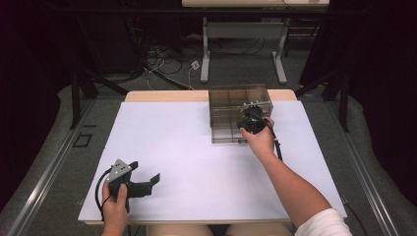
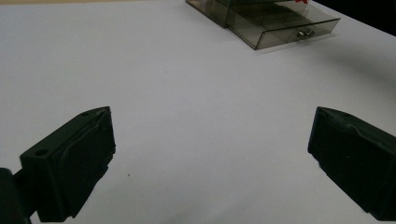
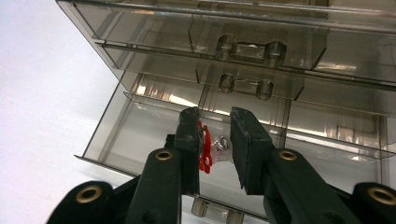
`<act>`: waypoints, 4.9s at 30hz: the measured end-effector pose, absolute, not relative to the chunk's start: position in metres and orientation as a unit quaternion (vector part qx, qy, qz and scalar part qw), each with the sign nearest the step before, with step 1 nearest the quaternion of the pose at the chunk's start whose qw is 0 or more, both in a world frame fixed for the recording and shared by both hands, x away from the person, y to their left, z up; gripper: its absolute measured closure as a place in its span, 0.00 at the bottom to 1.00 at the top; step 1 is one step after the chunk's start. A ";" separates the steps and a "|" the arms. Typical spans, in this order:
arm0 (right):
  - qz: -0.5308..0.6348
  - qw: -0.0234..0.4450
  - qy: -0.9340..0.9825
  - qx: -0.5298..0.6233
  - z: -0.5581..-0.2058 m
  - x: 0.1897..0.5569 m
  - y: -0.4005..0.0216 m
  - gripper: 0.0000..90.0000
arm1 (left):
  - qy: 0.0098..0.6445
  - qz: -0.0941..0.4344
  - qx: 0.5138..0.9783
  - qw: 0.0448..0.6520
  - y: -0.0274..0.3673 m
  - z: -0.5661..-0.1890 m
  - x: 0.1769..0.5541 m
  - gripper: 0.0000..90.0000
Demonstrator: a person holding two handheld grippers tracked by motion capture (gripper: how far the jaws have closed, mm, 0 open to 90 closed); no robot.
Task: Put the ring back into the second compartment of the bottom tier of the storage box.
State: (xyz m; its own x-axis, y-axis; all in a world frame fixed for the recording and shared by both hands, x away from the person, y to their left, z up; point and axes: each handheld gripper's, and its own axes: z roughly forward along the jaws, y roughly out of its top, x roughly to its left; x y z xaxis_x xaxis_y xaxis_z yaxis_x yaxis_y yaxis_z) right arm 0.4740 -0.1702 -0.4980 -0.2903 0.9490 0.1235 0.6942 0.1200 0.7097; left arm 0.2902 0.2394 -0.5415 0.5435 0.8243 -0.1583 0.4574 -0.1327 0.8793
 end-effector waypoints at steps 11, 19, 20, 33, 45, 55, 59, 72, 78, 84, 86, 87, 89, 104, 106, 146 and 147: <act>0.333 0.178 0.724 0.578 -0.507 0.478 -0.169 0.81 | 0.439 0.187 0.729 0.491 0.239 -0.541 0.290 0.01; 0.323 0.177 0.727 0.579 -0.517 0.480 -0.170 0.81 | 0.440 0.185 0.728 0.492 0.239 -0.542 0.291 0.01; 0.321 0.173 0.727 0.582 -0.518 0.481 -0.170 0.81 | 0.440 0.185 0.728 0.492 0.239 -0.542 0.291 0.01; 0.311 0.171 0.721 0.595 -0.526 0.484 -0.176 0.81 | 0.440 0.184 0.729 0.491 0.238 -0.542 0.291 0.01; 0.303 0.166 0.724 0.597 -0.529 0.485 -0.174 0.81 | 0.440 0.184 0.729 0.491 0.238 -0.542 0.291 0.01; 0.313 0.167 0.722 0.594 -0.527 0.484 -0.174 0.72 | 0.439 0.184 0.730 0.491 0.238 -0.542 0.292 0.01; 0.316 0.163 0.723 0.592 -0.526 0.484 -0.175 0.67 | 0.438 0.184 0.731 0.490 0.238 -0.542 0.291 0.01; 0.328 0.161 0.722 0.588 -0.519 0.481 -0.177 0.56 | 0.436 0.184 0.734 0.488 0.239 -0.542 0.292 0.01; 0.330 0.170 0.733 0.571 -0.516 0.477 -0.176 0.52 | 0.435 0.185 0.734 0.487 0.239 -0.542 0.292 0.01; 0.337 0.175 0.733 0.564 -0.514 0.472 -0.175 0.48 | 0.434 0.185 0.735 0.487 0.238 -0.542 0.292 0.01; 0.337 0.172 0.734 0.563 -0.513 0.470 -0.175 0.46 | 0.434 0.185 0.735 0.487 0.238 -0.542 0.292 0.01; 0.336 0.177 0.736 0.560 -0.513 0.470 -0.175 0.46 | 0.434 0.185 0.735 0.487 0.238 -0.542 0.292 0.01; 0.339 0.182 0.737 0.557 -0.511 0.468 -0.174 0.45 | 0.434 0.185 0.735 0.487 0.238 -0.542 0.292 0.01; 0.367 0.171 0.749 0.524 -0.500 0.440 -0.169 0.29 | 0.436 0.186 0.734 0.486 0.238 -0.542 0.291 0.01; 0.365 0.174 0.749 0.524 -0.498 0.436 -0.169 0.29 | 0.435 0.186 0.735 0.486 0.238 -0.542 0.291 0.01; 0.438 0.200 0.745 0.462 -0.493 0.346 -0.198 0.00 | 0.437 0.185 0.734 0.485 0.237 -0.542 0.291 0.01; 0.437 0.203 0.745 0.462 -0.494 0.344 -0.199 0.00 | 0.437 0.185 0.734 0.485 0.237 -0.542 0.291 0.01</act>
State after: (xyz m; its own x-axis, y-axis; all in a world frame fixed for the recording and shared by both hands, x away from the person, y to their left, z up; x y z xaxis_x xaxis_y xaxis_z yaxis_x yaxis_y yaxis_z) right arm 0.3436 -0.1986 -0.4939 -0.4920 0.8647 0.1016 0.5107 0.1921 0.8380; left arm 0.2911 0.2370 -0.5421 0.5488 0.8220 -0.1519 0.4625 -0.1473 0.8743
